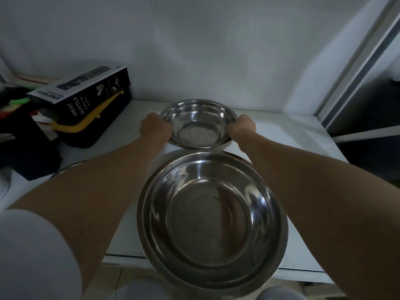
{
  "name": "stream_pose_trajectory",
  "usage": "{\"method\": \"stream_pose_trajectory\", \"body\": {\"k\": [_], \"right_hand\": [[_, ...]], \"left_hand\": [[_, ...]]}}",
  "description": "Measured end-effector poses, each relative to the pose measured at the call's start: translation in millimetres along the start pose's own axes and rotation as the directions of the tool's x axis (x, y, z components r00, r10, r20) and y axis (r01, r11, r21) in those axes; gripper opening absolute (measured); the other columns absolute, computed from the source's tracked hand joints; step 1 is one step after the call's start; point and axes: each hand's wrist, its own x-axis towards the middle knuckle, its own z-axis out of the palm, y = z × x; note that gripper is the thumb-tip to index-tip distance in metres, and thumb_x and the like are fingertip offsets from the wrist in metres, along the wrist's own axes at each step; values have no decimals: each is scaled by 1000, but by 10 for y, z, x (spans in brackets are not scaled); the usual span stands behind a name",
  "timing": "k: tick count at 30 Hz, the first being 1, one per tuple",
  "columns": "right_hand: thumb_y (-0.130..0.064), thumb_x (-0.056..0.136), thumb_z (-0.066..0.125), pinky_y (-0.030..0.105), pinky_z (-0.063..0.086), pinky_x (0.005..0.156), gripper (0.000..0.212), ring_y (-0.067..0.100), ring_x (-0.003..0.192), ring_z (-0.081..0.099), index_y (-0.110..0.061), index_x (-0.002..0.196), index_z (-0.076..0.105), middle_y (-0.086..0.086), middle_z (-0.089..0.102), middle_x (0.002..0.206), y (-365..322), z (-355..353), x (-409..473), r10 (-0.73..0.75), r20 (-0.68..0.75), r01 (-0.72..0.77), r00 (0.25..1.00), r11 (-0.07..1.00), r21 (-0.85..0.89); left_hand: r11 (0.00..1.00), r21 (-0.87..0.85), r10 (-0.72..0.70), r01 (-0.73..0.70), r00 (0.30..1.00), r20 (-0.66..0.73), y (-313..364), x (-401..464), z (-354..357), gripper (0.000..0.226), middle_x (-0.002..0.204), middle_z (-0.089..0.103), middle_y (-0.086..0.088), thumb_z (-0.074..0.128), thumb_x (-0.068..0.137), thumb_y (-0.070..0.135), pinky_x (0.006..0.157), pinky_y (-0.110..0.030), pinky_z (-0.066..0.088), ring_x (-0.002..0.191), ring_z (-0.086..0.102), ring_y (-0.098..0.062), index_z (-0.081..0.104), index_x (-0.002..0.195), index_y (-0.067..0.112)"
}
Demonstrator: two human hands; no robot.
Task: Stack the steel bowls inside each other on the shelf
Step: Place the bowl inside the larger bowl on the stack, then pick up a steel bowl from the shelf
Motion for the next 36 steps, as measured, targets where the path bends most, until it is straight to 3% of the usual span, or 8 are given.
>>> {"method": "stream_pose_trajectory", "body": {"k": [4,11,16,20,24,27,30,36], "right_hand": [[-4,90,47,39,56,89,20,31,87,62,0,104,60,8,53,75,-122,-111,-51,-27,-40,29,999,999,43],[-12,90,46,44,58,88,32,35,99,69,1,116,60,20,67,112,-329,-474,-369,-43,-87,53,995,992,118],[-18,89,46,43,60,84,37,35,97,70,0,118,61,20,67,113,-276,-772,-817,-25,-82,35,996,992,119],[-21,87,51,34,59,62,31,32,92,73,-4,109,62,16,68,106,-100,-908,-1306,-13,-46,15,999,999,51],[-27,74,56,42,54,94,44,36,107,67,-1,109,66,19,70,112,240,-814,-1527,1,24,-1,1000,999,-32],[-30,75,61,39,56,88,59,34,107,65,-1,126,57,18,63,120,383,-811,-1855,63,52,-61,997,997,-38],[-35,76,60,38,54,90,65,35,110,62,-3,132,52,18,59,124,514,-753,-2013,88,31,-84,996,991,-103],[-29,85,53,43,55,93,54,34,105,64,1,130,51,21,58,122,709,-663,-2076,59,69,-40,996,967,-251]], "left_hand": [[999,-36,7,-8,1000,-30,135,-24,-122,42,131,61,-22,56,88,14,99,-37,46,124,57,-36,59,126,-6],[991,-121,48,-57,996,-77,393,-370,-491,49,143,50,-19,51,93,12,106,-35,40,133,49,-34,45,139,-3],[991,-80,96,-104,991,-95,463,-815,-782,41,132,61,-17,53,88,10,96,-33,47,124,57,-33,56,128,0],[989,-105,106,-107,994,-13,284,-1258,-964,37,115,70,-15,56,82,15,80,-31,53,105,68,-32,66,115,1],[990,-76,126,-121,990,57,-16,-1716,-1071,21,94,69,-13,65,80,22,72,-31,54,90,70,-29,63,92,4],[991,-66,122,-115,985,124,-243,-1952,-1055,17,81,64,-12,65,85,19,57,-29,53,67,65,-22,55,80,6],[997,-38,72,-65,976,206,-435,-2057,-994,13,79,63,-12,68,83,9,69,-33,60,74,67,-25,56,79,5],[985,152,51,-86,973,224,-584,-2069,-872,25,70,50,-6,60,88,10,48,-24,35,59,49,-16,44,68,9]]}}
